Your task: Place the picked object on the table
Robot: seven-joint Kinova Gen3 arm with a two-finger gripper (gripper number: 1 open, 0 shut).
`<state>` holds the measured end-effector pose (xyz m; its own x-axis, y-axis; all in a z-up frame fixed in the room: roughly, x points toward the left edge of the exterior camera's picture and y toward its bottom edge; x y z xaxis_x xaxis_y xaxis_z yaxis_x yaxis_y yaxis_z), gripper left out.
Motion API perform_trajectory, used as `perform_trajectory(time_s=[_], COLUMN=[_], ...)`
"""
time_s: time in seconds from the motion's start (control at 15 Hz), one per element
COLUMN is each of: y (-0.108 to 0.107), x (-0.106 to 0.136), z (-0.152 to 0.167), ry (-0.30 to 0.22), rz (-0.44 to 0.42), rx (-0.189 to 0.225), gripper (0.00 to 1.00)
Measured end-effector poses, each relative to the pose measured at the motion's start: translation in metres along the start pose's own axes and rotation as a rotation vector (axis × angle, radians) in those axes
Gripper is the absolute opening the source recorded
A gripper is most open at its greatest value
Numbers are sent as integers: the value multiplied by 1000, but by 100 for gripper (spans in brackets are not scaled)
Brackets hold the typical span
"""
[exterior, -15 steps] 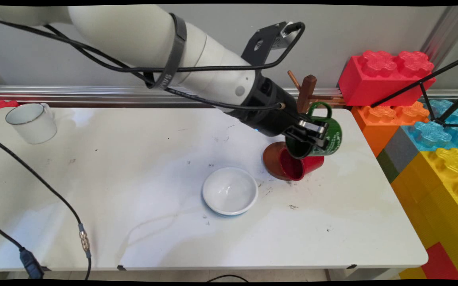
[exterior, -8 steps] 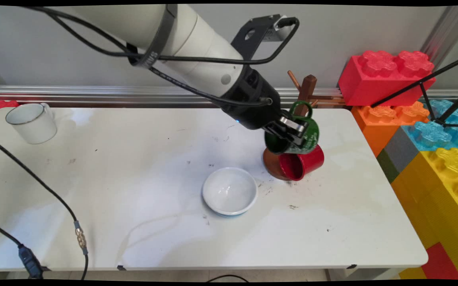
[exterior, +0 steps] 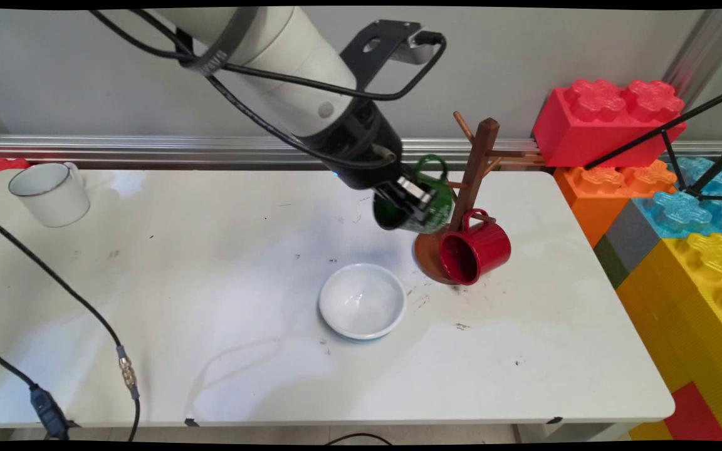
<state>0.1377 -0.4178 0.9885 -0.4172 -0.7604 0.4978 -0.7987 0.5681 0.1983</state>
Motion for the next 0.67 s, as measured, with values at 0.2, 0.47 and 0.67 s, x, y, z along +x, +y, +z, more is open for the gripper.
perform_trajectory(time_s=[0.2,0.47,0.67], y=[-12,-28,-42], x=[4,14,22], z=[-2,1,7], ry=[-37,-84,-122], rz=[45,115,170], rx=[59,128,181], gripper=[0,0,0])
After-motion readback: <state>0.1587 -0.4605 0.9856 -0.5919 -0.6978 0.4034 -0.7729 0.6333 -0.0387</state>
